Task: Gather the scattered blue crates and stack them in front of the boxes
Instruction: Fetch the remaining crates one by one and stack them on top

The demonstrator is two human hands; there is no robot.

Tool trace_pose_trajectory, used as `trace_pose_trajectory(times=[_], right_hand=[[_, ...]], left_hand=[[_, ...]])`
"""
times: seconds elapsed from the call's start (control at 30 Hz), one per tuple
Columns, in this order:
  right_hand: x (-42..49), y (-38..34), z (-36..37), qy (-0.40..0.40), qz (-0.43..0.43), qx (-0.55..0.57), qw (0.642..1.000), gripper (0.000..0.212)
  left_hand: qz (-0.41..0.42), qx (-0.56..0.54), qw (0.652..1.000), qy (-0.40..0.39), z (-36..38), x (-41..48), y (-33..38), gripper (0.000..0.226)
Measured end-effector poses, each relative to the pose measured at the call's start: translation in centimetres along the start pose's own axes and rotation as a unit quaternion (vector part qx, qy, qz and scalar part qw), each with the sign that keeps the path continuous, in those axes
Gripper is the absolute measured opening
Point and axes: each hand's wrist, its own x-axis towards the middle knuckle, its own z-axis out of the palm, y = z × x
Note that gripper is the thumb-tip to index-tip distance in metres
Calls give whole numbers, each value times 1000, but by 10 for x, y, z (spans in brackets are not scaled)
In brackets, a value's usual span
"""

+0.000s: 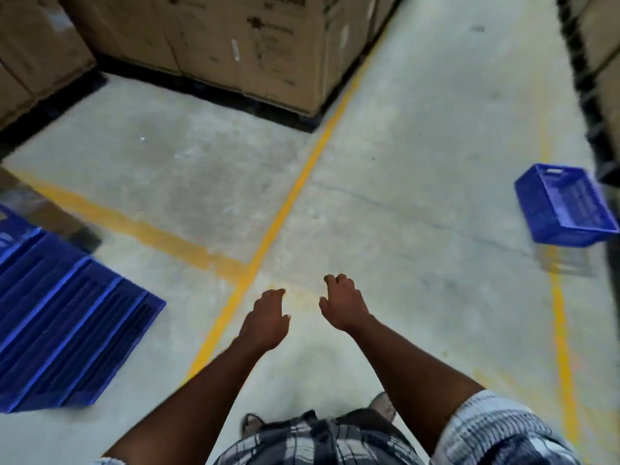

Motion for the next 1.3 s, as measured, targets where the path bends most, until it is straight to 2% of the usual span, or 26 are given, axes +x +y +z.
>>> trace_pose_trajectory(times=[0.17, 0.43, 0.7, 0.87, 1.03, 1.3], right_hand=[[-26, 152, -34, 20, 130, 116, 985, 49], [-61, 353, -96, 57, 284, 172, 942, 50], [-18, 470, -146, 84, 350, 203, 911, 53], [43, 547, -191, 107, 402, 222, 882, 48], [99, 626, -248, 109, 456, 252, 847, 49], [177, 754, -341, 160, 507, 280, 799, 50]], left_hand=[[27, 47, 997, -61, 53, 43, 136, 61], [93, 26, 987, -126, 114, 105, 320, 60], [139, 62, 979, -139, 130, 203, 444, 58], [180, 76, 972, -132, 138, 304, 530, 54], [223, 98, 957, -156, 134, 400, 633, 54], [292, 139, 934, -149, 117, 540, 797, 52]])
